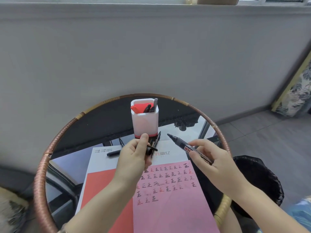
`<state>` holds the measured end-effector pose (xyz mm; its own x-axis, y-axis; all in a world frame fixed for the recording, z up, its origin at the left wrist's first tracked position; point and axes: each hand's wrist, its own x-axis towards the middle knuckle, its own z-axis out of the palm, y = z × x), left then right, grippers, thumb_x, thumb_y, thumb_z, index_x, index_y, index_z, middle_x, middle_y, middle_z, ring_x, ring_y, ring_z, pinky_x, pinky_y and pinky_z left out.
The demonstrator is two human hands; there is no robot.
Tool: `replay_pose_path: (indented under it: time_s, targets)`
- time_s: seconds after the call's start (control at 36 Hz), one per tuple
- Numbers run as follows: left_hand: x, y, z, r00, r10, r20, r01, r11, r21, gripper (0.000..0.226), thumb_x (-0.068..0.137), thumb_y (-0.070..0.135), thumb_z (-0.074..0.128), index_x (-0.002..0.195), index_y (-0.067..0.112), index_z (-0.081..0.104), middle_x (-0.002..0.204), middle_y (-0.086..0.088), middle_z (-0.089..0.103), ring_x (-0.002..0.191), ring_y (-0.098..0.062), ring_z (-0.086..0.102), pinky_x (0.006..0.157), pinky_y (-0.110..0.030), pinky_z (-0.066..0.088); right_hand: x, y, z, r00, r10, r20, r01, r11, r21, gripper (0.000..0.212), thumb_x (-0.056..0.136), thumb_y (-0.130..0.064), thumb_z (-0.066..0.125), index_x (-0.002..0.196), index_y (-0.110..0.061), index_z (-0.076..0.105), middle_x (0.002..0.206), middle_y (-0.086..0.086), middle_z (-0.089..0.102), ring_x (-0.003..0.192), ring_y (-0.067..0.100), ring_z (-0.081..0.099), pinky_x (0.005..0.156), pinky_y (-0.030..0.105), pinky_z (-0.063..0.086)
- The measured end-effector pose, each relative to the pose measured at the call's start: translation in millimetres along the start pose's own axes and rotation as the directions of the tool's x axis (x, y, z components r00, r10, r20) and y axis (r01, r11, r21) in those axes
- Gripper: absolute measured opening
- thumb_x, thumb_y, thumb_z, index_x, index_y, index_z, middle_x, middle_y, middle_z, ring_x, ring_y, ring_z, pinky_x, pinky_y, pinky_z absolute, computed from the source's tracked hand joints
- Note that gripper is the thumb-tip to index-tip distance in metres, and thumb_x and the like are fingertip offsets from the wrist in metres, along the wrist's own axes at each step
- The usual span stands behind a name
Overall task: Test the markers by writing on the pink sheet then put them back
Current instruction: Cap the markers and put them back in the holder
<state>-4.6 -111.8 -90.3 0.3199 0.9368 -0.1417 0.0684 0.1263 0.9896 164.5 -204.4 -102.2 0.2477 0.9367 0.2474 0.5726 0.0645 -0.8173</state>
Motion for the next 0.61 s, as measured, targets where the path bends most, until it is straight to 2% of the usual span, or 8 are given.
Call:
replay_pose_path:
  time_s: [0.06, 0.11, 0.22, 0.28, 0.33, 0.44, 0.56, 0.61]
  targets:
    - [1, 0, -2, 1.0, -0.028, -0.007, 0.028, 1.0, -0.014, 0.039, 0.094, 0.04, 0.042, 0.065, 0.014, 0.04, 0.037, 0.01, 0.031, 0.034, -0.004, 0.024, 0.042, -0.015, 0.028, -3, -3, 0, 1.0, -0.024, 0.007, 0.024, 0.999, 0.027, 0.011, 0.085, -0.03, 0.059, 0.092, -0.038, 0.057, 0.072, 0.002, 0.059, 0.053, 0.005, 0.048, 0.049, 0.013, 0.038]
    - [2, 0, -4, 0.999, -0.054, -0.001, 0.053, 0.997, -0.047, 0.039, 0.093, 0.041, 0.043, 0.065, 0.015, 0.038, 0.039, 0.009, 0.029, 0.036, -0.005, 0.022, 0.047, -0.02, 0.025, -6, -4, 1, 0.999, -0.046, 0.015, 0.045, 0.998, 0.039, 0.012, 0.082, -0.037, 0.063, 0.093, -0.038, 0.06, 0.072, 0.004, 0.059, 0.053, 0.006, 0.05, 0.049, 0.012, 0.039]
    - [2, 0, -2, 0.998, -0.057, 0.012, 0.058, 0.996, -0.072, 0.035, 0.094, 0.04, 0.042, 0.069, 0.016, 0.039, 0.041, 0.011, 0.029, 0.036, -0.004, 0.024, 0.049, -0.02, 0.028, -8, -8, 0, 0.998, -0.06, 0.016, 0.059, 0.998, 0.035, 0.025, 0.072, -0.047, 0.057, 0.097, -0.042, 0.059, 0.073, 0.002, 0.061, 0.053, 0.007, 0.052, 0.049, 0.01, 0.041]
    - [1, -1, -1, 0.998, -0.054, 0.031, 0.056, 0.996, -0.071, 0.033, 0.094, 0.041, 0.04, 0.071, 0.017, 0.043, 0.041, 0.012, 0.031, 0.036, -0.003, 0.027, 0.055, -0.023, 0.032, -8, -12, 0, 0.998, -0.063, 0.023, 0.062, 0.997, 0.037, 0.024, 0.075, -0.041, 0.064, 0.098, -0.043, 0.059, 0.076, 0.001, 0.064, 0.055, 0.008, 0.055, 0.05, 0.01, 0.043]
    - [0, -2, 0, 0.998, -0.043, 0.047, 0.047, 0.997, -0.069, 0.031, 0.094, 0.04, 0.04, 0.072, 0.019, 0.044, 0.042, 0.013, 0.034, 0.037, -0.003, 0.029, 0.059, -0.025, 0.034, -7, -15, -1, 0.996, -0.083, 0.024, 0.083, 0.996, 0.029, 0.029, 0.078, -0.025, 0.07, 0.096, -0.045, 0.061, 0.08, -0.001, 0.065, 0.057, 0.009, 0.059, 0.051, 0.011, 0.045]
    - [0, -2, 2, 0.998, -0.007, 0.07, 0.011, 0.998, -0.066, 0.029, 0.094, 0.037, 0.042, 0.074, 0.017, 0.045, 0.041, 0.013, 0.036, 0.038, -0.003, 0.029, 0.051, -0.02, 0.032, -7, -18, -2, 0.995, -0.097, 0.039, 0.097, 0.995, 0.008, 0.033, 0.077, -0.014, 0.071, 0.085, -0.045, 0.064, 0.086, -0.009, 0.066, 0.06, 0.007, 0.062, 0.052, 0.013, 0.049]
    - [-2, -4, 3, 0.988, 0.07, 0.138, -0.071, 0.997, 0.001, 0.027, 0.094, 0.033, 0.045, 0.076, 0.014, 0.049, 0.042, 0.014, 0.041, 0.04, -0.002, 0.033, 0.046, -0.017, 0.032, -6, -17, -1, 0.992, -0.108, 0.065, 0.112, 0.993, -0.046, 0.016, 0.073, -0.04, 0.063, 0.089, -0.044, 0.064, 0.092, -0.02, 0.064, 0.077, 0.004, 0.063, 0.065, 0.012, 0.049]
    - [-6, -7, 3, 0.968, 0.142, 0.208, -0.165, 0.981, 0.099, 0.027, 0.092, 0.034, 0.045, 0.076, 0.014, 0.052, 0.045, 0.014, 0.044, 0.045, -0.006, 0.033, 0.047, -0.021, 0.03, -5, -15, -1, 0.987, -0.138, 0.081, 0.146, 0.984, -0.099, 0.024, 0.073, -0.045, 0.058, 0.094, -0.038, 0.065, 0.094, -0.019, 0.062, 0.081, 0.003, 0.061, 0.067, 0.011, 0.047]
